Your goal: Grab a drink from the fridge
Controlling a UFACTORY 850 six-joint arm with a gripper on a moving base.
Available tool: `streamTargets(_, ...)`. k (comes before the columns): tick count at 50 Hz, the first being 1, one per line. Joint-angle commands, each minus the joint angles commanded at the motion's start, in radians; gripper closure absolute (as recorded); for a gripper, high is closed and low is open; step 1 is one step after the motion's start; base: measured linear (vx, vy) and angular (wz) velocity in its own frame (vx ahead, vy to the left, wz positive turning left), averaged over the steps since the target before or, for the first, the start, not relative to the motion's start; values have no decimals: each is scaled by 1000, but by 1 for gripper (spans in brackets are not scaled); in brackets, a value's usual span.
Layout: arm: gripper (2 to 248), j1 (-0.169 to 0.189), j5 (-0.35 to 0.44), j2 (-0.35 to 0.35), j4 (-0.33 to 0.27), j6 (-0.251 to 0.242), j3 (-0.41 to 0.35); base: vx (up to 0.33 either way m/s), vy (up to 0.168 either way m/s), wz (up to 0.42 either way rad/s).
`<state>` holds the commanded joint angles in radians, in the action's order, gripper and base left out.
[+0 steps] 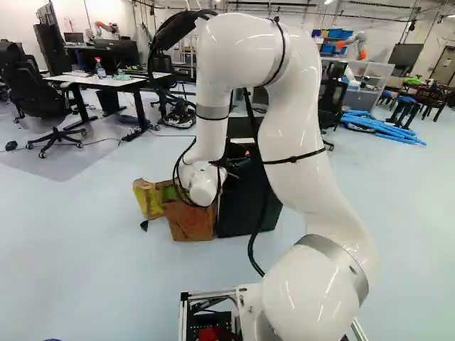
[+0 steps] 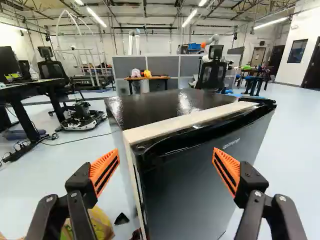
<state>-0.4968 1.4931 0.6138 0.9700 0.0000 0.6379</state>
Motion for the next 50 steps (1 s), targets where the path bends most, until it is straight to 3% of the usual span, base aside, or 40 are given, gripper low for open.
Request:
streamTargets(20,3,-25,0,17,66,0,29,0,0,0)
streamTargets(50,3,-28,0,52,161,0,91,0,0,0)
